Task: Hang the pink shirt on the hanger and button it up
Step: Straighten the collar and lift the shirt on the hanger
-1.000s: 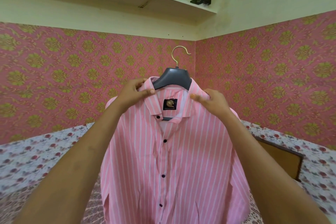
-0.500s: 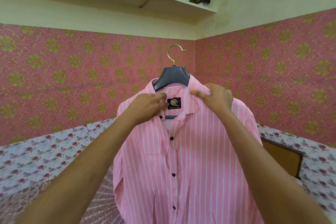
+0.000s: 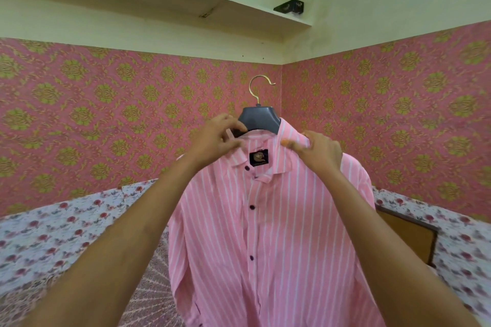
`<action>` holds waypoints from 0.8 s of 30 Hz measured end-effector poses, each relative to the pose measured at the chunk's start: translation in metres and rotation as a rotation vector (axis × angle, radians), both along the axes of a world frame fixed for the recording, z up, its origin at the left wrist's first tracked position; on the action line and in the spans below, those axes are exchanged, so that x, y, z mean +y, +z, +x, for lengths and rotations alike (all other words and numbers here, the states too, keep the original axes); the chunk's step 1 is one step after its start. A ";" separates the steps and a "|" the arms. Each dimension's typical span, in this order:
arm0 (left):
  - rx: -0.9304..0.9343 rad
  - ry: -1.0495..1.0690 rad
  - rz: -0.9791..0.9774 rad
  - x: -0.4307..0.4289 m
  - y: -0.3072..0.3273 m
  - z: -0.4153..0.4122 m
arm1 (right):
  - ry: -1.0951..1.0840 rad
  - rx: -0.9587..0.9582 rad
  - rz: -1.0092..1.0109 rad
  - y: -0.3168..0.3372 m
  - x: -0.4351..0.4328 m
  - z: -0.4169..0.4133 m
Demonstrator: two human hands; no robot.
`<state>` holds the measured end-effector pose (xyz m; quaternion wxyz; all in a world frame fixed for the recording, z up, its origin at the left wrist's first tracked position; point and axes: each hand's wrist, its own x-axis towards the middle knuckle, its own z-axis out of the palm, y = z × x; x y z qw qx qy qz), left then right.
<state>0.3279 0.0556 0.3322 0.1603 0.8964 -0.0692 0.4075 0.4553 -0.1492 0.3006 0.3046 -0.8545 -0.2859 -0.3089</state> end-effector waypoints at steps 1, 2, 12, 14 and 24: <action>-0.073 -0.005 -0.069 0.003 0.001 -0.003 | -0.011 -0.015 0.002 0.000 -0.002 0.001; -0.140 0.018 -0.141 0.008 0.001 -0.005 | -0.021 -0.025 0.005 -0.001 -0.004 0.002; 0.228 -0.073 -0.481 0.035 -0.014 -0.013 | -0.013 -0.059 0.011 0.011 -0.012 -0.003; 0.229 -0.125 -0.483 0.033 -0.013 -0.012 | -0.013 -0.075 0.012 0.012 -0.014 -0.003; 0.121 -0.229 -0.652 0.010 -0.018 0.012 | 0.077 0.038 0.087 0.005 -0.065 0.016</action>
